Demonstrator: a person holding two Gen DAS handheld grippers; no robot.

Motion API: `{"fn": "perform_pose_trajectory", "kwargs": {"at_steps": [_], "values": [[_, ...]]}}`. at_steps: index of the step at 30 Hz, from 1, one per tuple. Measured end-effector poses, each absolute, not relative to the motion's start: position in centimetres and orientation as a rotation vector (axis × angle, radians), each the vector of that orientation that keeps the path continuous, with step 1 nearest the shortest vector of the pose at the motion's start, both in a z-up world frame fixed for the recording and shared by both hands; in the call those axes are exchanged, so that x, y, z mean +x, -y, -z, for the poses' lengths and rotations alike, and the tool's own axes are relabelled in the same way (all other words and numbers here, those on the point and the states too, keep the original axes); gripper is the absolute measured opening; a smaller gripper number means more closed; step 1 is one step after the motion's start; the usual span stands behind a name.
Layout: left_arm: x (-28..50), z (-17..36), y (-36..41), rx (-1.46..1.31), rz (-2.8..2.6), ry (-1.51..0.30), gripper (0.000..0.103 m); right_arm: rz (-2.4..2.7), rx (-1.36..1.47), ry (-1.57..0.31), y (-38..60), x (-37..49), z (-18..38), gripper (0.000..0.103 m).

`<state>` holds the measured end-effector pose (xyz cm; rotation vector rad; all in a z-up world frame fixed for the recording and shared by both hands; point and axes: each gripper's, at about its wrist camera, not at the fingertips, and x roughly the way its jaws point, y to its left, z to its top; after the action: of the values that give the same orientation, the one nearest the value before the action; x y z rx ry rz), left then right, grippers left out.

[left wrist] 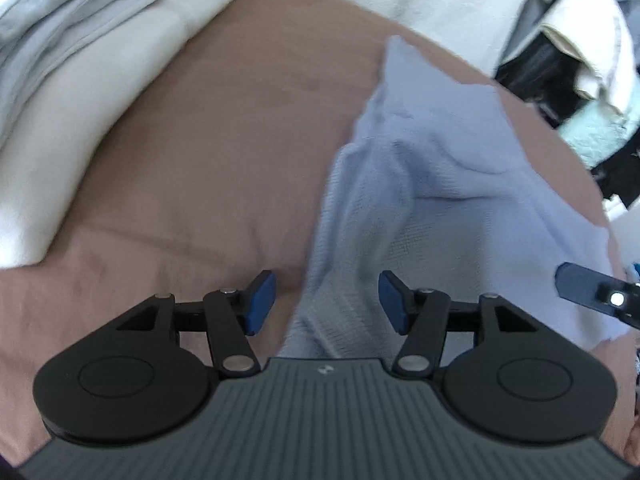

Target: Fold clothes

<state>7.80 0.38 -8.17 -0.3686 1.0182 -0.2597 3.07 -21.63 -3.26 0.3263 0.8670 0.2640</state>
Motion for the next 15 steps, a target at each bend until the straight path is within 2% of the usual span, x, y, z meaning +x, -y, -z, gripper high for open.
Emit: {"fn": "perform_pose_trajectory", "kwargs": {"at_steps": [1, 2, 3, 4, 6, 15], "values": [[7.5, 7.8, -0.1, -0.365, 0.28, -1.0, 0.039, -0.256, 0.318, -0.867, 21.6, 2.8, 3.1, 0.054], [7.0, 7.0, 0.3, -0.326, 0.283, -0.974, 0.031, -0.253, 0.314, -0.871, 21.5, 2.7, 3.1, 0.054], [6.5, 6.3, 0.7, -0.284, 0.286, -0.948, 0.017, -0.25, 0.313, -0.877, 21.5, 2.5, 3.1, 0.054], [6.0, 5.6, 1.1, -0.223, 0.282, -0.923, 0.013, -0.247, 0.313, -0.884, 21.6, 2.3, 3.1, 0.054], [5.2, 4.4, 1.3, -0.162, 0.265, -0.88, 0.011, -0.251, 0.311, -0.895, 21.5, 1.8, 3.1, 0.054], [1.9, 2.7, -1.5, -0.304, 0.141, -0.847, 0.011, -0.338, 0.256, -0.863, 20.5, -0.8, 2.0, 0.055]]}}
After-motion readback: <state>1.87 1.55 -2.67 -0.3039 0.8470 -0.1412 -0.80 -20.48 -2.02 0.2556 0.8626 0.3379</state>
